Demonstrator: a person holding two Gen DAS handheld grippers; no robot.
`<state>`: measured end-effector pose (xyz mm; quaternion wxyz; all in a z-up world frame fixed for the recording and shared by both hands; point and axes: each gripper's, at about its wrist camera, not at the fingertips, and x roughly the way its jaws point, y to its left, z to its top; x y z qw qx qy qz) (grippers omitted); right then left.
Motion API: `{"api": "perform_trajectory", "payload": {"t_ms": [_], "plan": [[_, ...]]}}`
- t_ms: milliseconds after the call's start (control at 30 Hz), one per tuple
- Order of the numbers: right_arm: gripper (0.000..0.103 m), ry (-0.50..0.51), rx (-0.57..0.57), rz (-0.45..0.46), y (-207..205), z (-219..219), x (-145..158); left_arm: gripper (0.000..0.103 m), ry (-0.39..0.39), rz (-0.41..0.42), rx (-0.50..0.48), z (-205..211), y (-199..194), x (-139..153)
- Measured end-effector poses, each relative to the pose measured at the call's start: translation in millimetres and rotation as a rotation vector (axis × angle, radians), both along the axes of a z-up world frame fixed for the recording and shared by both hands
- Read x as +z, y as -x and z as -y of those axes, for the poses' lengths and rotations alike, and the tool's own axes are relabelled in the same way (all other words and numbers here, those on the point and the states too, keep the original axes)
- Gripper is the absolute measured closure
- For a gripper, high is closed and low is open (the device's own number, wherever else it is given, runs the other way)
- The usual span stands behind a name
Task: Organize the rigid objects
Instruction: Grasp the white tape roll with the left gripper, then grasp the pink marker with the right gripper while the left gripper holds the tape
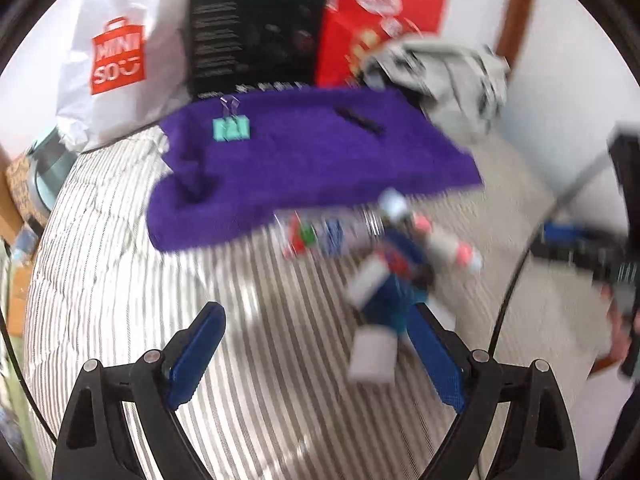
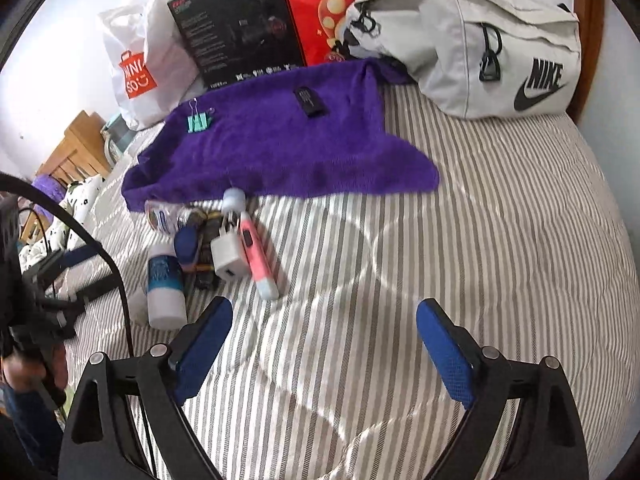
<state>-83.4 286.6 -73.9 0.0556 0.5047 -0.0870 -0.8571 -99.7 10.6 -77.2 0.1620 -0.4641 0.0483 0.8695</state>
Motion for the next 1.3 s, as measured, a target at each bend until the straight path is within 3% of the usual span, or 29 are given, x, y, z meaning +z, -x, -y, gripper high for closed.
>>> {"api": "perform_trajectory", "payload": {"t_ms": [133,200,267,300,467,733,833,1100,1233,1300], "plan": [[0.011,0.005,-0.004,0.009,-9.4,6.6,-4.7,0.011,0.072,-0.015,-0.045,-12.5,-9.3,-16.6],[0.011,0.005,-0.004,0.01,-13.9,8.8,-5.5,0.018,0.057,-0.022,-0.061,-13.7,-8.1,-22.4],[0.011,0.003,-0.002,0.016,-18.3,10.6,-7.0,0.034,-0.005,-0.007,-0.082,-13.1,-6.1,-26.8],[0.011,-0.005,-0.004,0.023,-20.1,10.9,-8.6,0.037,-0.015,0.004,-0.088,-13.5,-5.8,-29.1],[0.011,-0.014,-0.031,0.042,-25.3,4.6,-13.6,0.047,0.062,-0.037,-0.167,-25.3,-15.9,-33.2],[0.011,0.0,-0.016,0.021,-14.4,8.5,-20.7,0.075,0.019,-0.034,-0.194,-26.1,-13.2,-29.2],[0.011,-0.05,0.043,-0.039,-0.4,20.0,-19.9,0.075,-0.032,-0.008,-0.144,-17.7,-8.1,-26.9],[0.012,-0.193,0.243,-0.06,32.4,49.2,-34.4,0.075,-0.023,0.016,-0.115,-8.8,-7.8,-26.2],[0.016,-0.316,0.259,-0.077,41.8,52.1,-41.9,0.075,-0.061,0.038,-0.107,-4.3,-4.6,-26.4],[0.016,-0.325,0.255,-0.076,46.0,47.0,-42.9,0.075,-0.073,0.05,-0.102,-2.7,-2.9,-26.2]]}}
